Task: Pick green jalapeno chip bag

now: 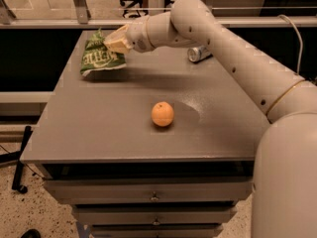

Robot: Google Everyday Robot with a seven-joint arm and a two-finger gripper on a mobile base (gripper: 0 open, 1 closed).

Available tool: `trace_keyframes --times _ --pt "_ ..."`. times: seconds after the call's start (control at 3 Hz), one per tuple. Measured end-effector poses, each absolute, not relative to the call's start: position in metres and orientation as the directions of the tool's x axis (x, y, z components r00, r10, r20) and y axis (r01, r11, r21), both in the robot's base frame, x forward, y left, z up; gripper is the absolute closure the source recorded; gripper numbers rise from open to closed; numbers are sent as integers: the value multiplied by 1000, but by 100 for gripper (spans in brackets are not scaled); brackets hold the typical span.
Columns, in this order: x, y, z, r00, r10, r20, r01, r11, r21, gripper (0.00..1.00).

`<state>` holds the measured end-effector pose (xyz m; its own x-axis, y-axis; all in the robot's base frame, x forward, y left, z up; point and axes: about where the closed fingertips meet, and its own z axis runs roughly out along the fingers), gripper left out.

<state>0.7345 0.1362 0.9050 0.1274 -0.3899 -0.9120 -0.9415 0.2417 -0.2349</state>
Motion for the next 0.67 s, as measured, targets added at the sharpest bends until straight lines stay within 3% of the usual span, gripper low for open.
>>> trace_keyframes --times 0.67 --pt "721 128 942 198 -327 -924 -924 251 -287 100"
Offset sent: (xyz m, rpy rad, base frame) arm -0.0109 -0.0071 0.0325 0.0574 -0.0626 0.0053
